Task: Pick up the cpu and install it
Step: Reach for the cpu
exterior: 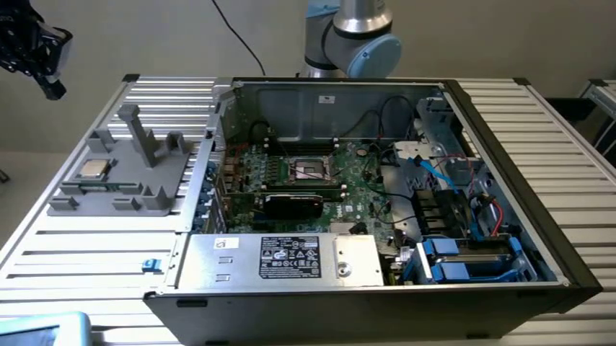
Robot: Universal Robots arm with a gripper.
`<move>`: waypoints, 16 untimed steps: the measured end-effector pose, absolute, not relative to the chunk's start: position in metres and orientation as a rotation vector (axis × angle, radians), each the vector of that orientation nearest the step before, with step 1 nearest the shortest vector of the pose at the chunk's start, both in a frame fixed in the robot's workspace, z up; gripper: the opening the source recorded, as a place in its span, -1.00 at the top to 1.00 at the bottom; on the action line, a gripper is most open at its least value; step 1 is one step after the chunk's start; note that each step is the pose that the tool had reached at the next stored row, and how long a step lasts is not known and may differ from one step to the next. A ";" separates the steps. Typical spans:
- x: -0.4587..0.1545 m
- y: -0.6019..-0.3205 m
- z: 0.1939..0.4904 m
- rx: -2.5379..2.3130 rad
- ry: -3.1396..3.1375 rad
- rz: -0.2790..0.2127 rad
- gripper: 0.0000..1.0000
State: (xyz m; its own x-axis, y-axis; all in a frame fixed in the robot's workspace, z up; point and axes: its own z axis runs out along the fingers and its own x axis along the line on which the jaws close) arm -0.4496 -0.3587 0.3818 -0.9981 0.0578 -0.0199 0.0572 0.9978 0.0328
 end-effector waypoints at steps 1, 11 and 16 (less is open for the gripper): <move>-0.454 -0.357 0.381 0.090 3.119 0.048 0.78; -0.478 -0.332 0.378 0.087 3.119 0.018 0.78; -0.479 -0.326 0.378 0.086 3.119 0.014 0.78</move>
